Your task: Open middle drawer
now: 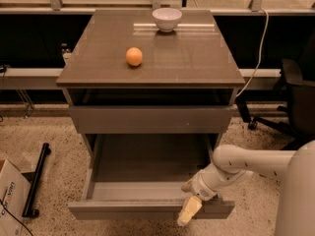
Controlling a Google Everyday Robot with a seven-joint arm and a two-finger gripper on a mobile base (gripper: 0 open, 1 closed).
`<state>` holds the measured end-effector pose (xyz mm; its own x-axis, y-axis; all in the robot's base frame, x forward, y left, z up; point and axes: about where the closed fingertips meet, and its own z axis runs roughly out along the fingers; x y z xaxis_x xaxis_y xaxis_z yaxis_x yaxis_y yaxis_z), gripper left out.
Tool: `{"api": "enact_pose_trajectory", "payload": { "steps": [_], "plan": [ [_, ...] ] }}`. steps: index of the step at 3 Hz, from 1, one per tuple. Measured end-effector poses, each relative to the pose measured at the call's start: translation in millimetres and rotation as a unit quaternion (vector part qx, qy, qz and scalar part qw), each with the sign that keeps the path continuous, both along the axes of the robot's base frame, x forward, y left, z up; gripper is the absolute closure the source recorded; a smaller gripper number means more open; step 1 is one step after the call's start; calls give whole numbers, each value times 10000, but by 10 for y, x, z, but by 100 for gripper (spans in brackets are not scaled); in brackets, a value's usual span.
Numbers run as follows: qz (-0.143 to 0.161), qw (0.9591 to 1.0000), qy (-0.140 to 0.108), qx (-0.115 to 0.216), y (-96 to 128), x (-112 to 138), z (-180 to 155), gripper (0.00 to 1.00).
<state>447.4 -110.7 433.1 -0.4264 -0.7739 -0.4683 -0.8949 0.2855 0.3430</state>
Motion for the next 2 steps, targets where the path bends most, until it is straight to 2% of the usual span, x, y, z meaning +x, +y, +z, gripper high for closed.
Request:
{"api": "enact_pose_trajectory", "payload": {
  "steps": [1,2],
  "plan": [
    [38,10000,-14,-12,23,44,19,0],
    [61,9997,-15,-215,59,5,19,0]
  ]
}}
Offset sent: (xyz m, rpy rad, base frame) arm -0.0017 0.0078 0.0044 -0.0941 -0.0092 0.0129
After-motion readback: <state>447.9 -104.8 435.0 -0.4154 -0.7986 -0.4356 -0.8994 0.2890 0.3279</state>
